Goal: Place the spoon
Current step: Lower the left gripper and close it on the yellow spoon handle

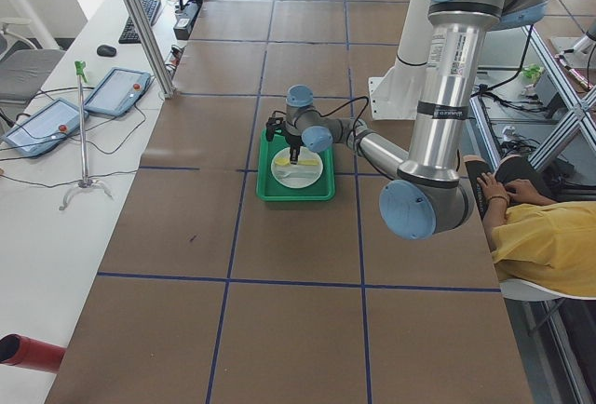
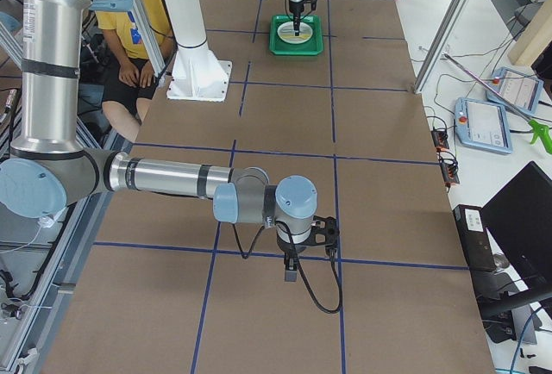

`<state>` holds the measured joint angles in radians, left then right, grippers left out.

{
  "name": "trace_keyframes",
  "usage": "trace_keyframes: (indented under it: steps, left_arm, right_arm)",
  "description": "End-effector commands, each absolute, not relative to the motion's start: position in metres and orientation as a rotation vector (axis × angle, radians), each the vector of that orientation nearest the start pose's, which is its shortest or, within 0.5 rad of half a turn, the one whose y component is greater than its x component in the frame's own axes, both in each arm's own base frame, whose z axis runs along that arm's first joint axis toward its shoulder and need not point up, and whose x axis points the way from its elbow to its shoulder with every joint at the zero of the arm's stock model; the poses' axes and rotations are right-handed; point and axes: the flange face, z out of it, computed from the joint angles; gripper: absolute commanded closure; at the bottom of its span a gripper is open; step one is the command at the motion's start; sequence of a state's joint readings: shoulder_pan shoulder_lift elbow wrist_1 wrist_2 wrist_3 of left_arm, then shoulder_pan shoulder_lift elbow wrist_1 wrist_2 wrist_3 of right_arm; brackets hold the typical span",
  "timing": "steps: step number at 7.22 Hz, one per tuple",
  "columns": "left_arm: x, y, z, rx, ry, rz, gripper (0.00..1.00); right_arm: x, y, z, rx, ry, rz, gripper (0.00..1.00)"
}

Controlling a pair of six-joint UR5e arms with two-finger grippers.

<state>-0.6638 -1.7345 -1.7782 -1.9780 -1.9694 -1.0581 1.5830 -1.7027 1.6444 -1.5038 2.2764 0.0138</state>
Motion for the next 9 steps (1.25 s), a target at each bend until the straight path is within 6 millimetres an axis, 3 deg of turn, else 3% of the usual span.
trace_keyframes:
  steps: [1, 9]
  left_arm:
    - [0.3930, -0.4253, 0.4363, 0.105, 0.847, 0.015, 0.64]
    - [0.4024, -0.4240, 0.4380, 0.084, 0.845, 0.011, 0.63]
  right_arm:
    - [0.0741, -0.4350, 0.6817, 0.007, -0.706, 0.021, 0.00]
    - [0.0741, -0.4350, 0.6817, 0.007, -0.706, 0.022, 0.00]
